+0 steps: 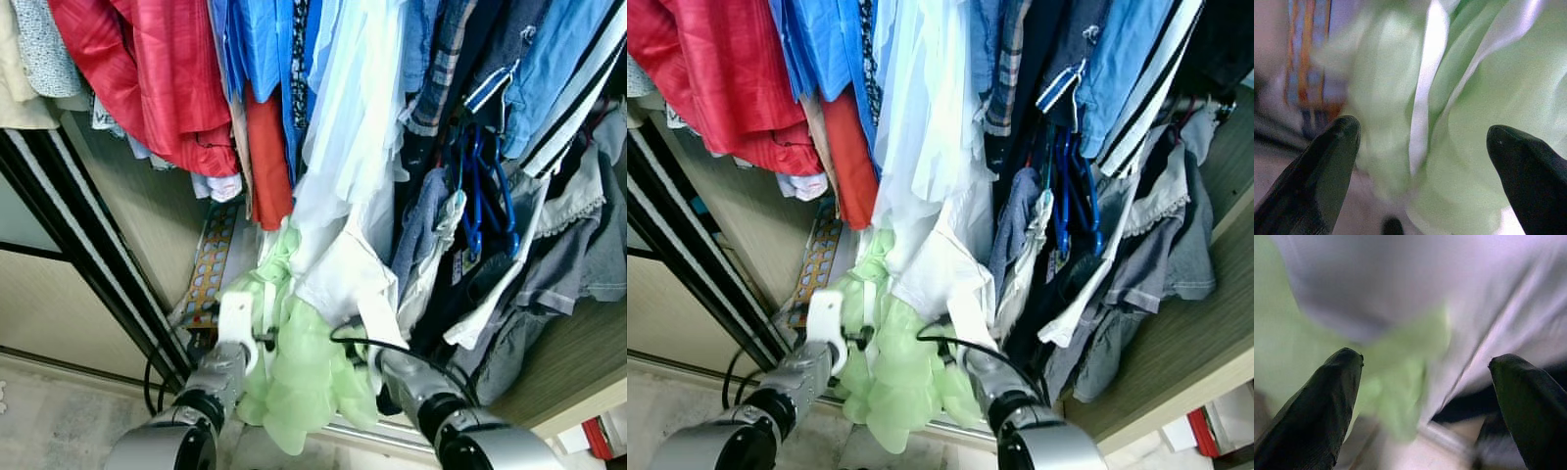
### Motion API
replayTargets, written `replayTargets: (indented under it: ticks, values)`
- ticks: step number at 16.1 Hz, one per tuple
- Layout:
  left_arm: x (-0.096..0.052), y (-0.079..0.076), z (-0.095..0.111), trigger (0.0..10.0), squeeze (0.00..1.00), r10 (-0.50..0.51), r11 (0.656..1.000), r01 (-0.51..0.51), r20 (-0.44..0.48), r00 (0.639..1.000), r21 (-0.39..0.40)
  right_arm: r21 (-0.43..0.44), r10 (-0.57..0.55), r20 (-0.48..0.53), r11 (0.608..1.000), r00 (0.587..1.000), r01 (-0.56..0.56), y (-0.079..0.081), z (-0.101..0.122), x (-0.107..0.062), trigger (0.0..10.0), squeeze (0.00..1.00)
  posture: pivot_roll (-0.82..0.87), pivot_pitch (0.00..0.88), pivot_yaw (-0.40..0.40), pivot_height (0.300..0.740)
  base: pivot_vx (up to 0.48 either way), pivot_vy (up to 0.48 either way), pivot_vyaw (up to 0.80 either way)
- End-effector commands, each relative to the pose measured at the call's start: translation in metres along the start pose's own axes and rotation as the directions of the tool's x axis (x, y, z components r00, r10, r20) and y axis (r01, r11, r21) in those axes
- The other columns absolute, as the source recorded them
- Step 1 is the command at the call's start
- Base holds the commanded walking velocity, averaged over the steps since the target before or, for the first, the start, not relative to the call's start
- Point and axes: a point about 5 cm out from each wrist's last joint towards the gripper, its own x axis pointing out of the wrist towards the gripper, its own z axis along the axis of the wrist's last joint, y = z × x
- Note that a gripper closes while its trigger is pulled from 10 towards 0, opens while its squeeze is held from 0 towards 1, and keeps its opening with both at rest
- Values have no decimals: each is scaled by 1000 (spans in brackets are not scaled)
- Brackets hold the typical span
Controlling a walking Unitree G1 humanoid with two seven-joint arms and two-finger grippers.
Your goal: Clean up the room
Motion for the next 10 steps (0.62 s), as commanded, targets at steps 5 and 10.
replayTargets:
  ticks: [5, 10]
  values:
    - [1, 14, 42, 10000, 0, -168, 977, 152, 99, 981, 149, 78, -45, 284, 997, 958, 24, -31, 77, -1, 10000, 0, -66, 0, 19, 740, 0, 0, 0]
    - [-17, 42, 34, 10000, 0, -187, 974, 144, 257, 948, 176, 7, -112, 402, 993, 908, 120, -46, 65, -12, 10000, 0, -68, 0, 7, 740, 0, 0, 0]
